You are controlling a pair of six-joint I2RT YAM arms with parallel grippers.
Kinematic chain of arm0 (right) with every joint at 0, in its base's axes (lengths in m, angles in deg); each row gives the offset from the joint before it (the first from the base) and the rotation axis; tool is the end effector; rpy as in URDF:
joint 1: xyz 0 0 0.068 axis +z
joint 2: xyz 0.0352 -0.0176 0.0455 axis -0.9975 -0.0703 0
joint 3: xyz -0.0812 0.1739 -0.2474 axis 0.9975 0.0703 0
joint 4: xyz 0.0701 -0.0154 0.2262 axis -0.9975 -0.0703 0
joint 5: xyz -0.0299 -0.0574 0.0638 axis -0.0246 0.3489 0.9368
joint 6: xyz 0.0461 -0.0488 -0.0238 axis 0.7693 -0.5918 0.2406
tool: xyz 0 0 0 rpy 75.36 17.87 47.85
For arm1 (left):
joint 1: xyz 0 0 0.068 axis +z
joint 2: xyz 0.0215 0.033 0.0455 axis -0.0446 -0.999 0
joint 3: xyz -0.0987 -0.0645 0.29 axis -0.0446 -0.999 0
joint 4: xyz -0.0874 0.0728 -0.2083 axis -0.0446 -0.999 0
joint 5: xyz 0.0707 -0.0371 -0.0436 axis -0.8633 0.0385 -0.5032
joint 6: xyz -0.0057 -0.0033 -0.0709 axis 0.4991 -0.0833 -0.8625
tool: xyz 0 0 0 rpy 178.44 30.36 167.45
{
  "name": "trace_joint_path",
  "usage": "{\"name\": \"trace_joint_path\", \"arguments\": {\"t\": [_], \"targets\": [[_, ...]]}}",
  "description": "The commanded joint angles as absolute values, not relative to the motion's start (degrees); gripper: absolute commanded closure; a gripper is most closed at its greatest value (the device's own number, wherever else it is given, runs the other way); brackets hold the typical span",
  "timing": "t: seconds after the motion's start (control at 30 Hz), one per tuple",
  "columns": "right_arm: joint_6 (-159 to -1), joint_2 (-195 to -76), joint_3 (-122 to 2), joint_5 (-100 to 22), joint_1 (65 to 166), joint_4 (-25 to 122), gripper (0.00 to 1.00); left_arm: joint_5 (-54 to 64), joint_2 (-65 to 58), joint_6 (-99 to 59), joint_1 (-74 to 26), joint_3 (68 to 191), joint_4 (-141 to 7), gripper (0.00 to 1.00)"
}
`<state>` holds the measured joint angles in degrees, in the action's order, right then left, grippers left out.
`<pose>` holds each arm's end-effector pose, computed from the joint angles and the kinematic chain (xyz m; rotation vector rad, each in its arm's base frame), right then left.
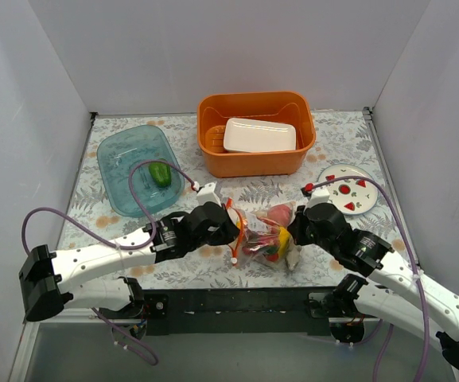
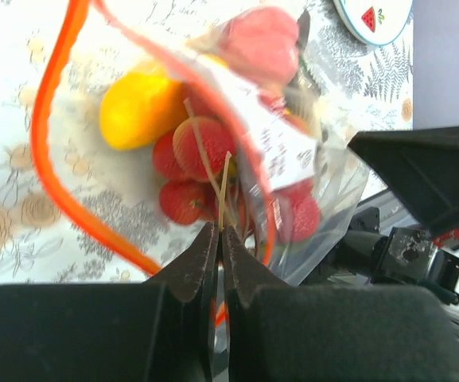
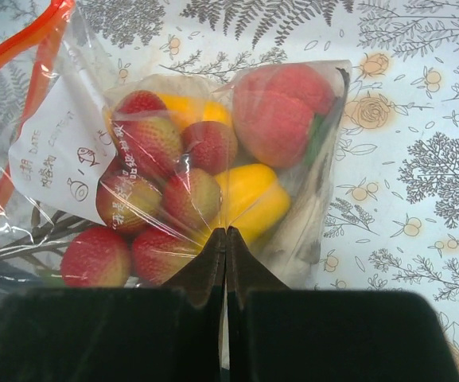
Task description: Open the zip-top bag and remove the fake food
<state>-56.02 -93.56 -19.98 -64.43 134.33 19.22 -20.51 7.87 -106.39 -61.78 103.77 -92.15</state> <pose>0.0896 0.0738 0.2798 -0.1522 2.1620 0.4705 0.1072 -0.1834 0.2962 -0.8892 2.3562 -1.0909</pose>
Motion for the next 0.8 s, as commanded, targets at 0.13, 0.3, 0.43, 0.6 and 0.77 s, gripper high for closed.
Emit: {"name": "trace_joint_path", "arguments": {"t": [0.13, 0.3, 0.43, 0.6, 0.77], "targets": [[-60.9, -93.89, -22.66, -64.02, 136.51, 22.73, 0.99, -19.05, 0.36, -99.77, -56.08, 104.04, -91.45, 1.0], [-60.9, -91.7, -21.08, -65.79, 136.6, 20.61, 0.99, -13.08, 3.34, -99.78, -48.44, 98.24, -87.59, 1.0], [-61.25, -90.9, -20.11, -64.74, 136.6, 19.91, 0.99, -11.49, 3.96, -98.37, -46.84, 97.78, -86.53, 1.0], [-60.99, -90.55, -20.02, -65.6, 136.6, 19.47, 0.99, -12.01, 5.36, -97.58, -46.4, 99.98, -88.02, 1.0], [-59.32, -91.34, -21.51, -68.51, 136.6, 16.75, 0.99, -9.83, 9.41, -93.9, -46.4, 105.51, -88.64, 1.0]]}}
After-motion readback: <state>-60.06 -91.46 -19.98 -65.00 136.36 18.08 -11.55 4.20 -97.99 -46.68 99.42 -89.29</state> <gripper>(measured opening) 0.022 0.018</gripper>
